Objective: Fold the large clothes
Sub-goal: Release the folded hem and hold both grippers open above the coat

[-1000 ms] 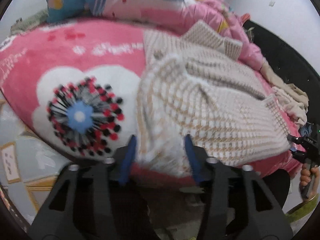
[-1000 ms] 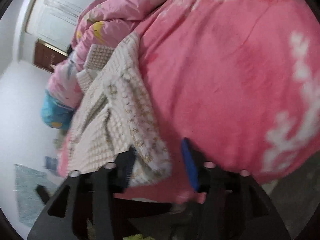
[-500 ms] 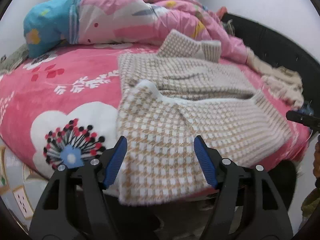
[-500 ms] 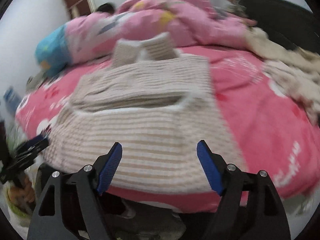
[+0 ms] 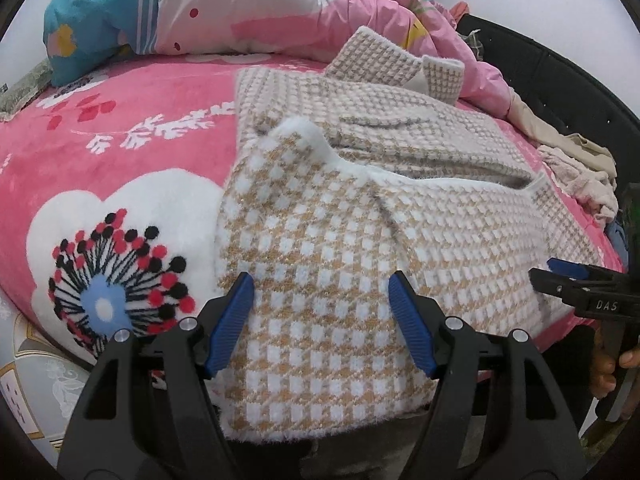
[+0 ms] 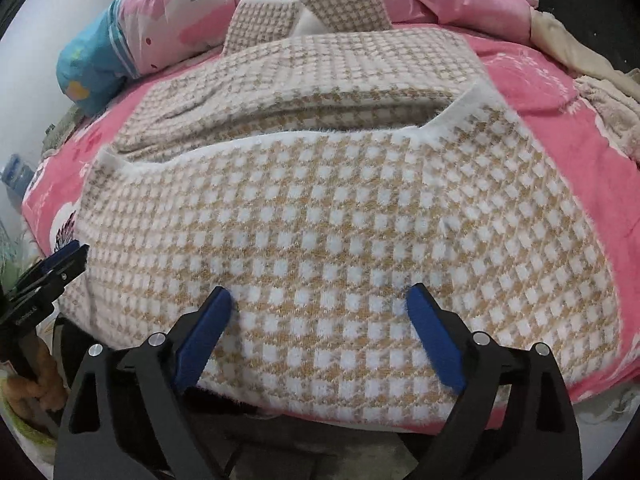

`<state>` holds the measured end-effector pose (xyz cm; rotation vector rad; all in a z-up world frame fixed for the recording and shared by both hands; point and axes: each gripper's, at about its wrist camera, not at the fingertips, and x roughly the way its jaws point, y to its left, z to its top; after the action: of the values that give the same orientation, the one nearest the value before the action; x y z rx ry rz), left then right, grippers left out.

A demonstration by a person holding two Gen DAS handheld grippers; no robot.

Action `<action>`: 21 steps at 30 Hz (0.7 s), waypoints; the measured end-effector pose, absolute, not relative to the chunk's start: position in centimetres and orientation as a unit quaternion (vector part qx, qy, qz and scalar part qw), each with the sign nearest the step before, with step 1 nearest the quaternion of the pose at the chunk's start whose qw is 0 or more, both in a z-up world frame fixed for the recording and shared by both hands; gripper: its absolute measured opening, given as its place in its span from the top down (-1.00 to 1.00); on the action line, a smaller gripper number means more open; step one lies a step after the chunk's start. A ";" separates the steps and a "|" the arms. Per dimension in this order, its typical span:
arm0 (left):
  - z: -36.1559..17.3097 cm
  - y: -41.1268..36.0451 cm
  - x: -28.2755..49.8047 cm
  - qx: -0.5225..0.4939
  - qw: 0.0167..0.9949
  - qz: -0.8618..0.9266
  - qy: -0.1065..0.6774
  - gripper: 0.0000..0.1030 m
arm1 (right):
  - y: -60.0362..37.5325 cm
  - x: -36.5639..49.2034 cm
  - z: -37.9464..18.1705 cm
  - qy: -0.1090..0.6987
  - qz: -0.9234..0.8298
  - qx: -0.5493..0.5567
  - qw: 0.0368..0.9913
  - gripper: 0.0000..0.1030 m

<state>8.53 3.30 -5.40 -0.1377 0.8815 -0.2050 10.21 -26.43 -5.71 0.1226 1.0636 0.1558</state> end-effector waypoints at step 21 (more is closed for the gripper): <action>-5.6 3.8 8.8 -0.091 0.894 -0.109 0.424 -0.32 | -26.2 11.7 -7.1 0.517 0.094 0.086 0.846 -0.88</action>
<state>8.78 3.81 -5.58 -0.1880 0.8797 -0.2269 11.70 -26.20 -7.05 0.1817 1.0907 0.1974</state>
